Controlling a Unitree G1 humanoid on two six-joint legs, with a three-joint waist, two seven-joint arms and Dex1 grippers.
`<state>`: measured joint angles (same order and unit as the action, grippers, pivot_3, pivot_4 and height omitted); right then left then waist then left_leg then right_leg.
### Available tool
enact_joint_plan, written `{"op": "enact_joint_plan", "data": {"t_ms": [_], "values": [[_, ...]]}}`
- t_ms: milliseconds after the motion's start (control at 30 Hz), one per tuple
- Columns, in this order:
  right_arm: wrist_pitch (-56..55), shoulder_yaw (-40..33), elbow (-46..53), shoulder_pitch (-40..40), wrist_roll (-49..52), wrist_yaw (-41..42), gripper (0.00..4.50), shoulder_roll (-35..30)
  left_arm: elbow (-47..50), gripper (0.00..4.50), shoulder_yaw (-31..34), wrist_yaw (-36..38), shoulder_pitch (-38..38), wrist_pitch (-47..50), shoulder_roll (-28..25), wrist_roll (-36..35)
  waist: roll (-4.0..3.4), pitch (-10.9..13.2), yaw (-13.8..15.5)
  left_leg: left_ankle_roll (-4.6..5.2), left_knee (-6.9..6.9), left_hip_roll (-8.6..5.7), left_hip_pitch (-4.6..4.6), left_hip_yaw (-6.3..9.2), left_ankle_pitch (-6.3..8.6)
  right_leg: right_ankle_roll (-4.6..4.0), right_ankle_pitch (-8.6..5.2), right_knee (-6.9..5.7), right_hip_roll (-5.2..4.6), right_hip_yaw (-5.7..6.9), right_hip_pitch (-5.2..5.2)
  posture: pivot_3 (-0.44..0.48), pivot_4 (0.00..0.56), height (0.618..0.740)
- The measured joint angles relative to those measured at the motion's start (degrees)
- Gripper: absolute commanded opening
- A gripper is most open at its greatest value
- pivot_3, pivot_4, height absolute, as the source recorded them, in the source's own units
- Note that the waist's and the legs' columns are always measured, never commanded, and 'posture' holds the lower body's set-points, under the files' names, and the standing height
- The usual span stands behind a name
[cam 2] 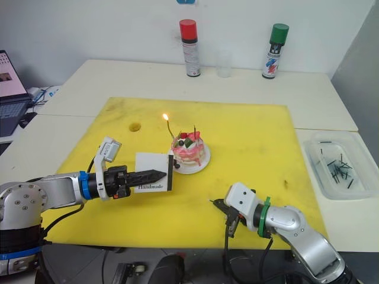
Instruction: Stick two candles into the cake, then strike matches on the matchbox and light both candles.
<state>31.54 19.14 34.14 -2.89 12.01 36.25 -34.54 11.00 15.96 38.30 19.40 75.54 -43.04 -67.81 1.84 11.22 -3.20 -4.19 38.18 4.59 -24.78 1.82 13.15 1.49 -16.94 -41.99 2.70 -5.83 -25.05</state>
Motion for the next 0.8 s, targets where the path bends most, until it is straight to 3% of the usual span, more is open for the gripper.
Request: {"op": "enact_joint_plan", "data": {"t_ms": [33,800], "values": [[-0.48,-0.04,-0.45,0.00,-0.04,0.00,1.28,0.18,0.00,0.00,0.00,-0.01,0.00,0.13,0.00,0.00,0.00,0.00,0.00,0.00,0.01,0.00,0.00,0.00,0.00,0.00,0.00,-0.01,0.00,0.00,0.00,0.000,0.150,0.684],[-13.51,-0.99,-8.64,2.52,-0.05,3.13,1.28,5.81,-1.88,0.00,-0.57,1.93,2.72,0.54,-1.57,0.57,0.01,0.00,0.06,0.00,0.06,0.00,0.01,0.08,0.00,-0.01,0.00,-0.06,0.01,0.07,0.05,0.000,0.150,0.684]]}}
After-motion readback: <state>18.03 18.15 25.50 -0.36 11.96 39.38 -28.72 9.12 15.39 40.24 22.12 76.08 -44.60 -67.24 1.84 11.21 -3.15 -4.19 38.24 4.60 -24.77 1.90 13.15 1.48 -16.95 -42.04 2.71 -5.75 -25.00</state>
